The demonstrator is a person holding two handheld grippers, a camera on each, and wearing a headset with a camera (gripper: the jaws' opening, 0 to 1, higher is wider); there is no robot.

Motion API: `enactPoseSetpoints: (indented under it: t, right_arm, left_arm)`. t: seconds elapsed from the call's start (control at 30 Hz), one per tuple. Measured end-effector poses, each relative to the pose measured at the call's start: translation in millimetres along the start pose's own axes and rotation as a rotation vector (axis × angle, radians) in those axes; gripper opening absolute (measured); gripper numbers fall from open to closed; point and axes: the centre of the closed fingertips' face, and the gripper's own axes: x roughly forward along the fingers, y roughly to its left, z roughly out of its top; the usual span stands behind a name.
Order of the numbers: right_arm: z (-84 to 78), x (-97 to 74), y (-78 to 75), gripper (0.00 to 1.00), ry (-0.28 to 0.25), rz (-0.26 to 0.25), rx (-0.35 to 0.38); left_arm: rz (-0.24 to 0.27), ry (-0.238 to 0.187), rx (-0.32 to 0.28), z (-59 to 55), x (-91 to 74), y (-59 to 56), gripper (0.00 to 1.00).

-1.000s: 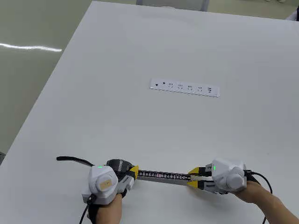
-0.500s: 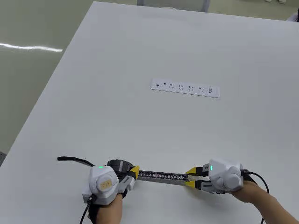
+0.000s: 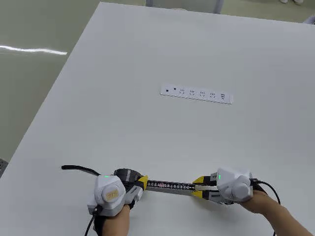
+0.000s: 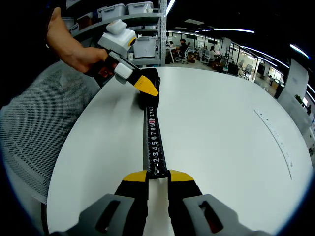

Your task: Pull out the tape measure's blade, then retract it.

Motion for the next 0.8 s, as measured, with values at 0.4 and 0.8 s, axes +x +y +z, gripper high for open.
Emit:
enactPoseSetpoints:
  t: [0.4, 0.8]
  right_arm:
    - [7.2, 6.4, 0.9, 0.12, -0.004, 0.004, -0.001]
    - [17.7, 16.5, 1.9, 0.12, -0.012, 0.013, -0.007]
  left_arm:
    - [-0.004, 0.0, -0.006, 0.5, 0.6, 0.9, 0.63]
    - [-0.008, -0.002, -0.012, 0.5, 1.2, 1.2, 0.64]
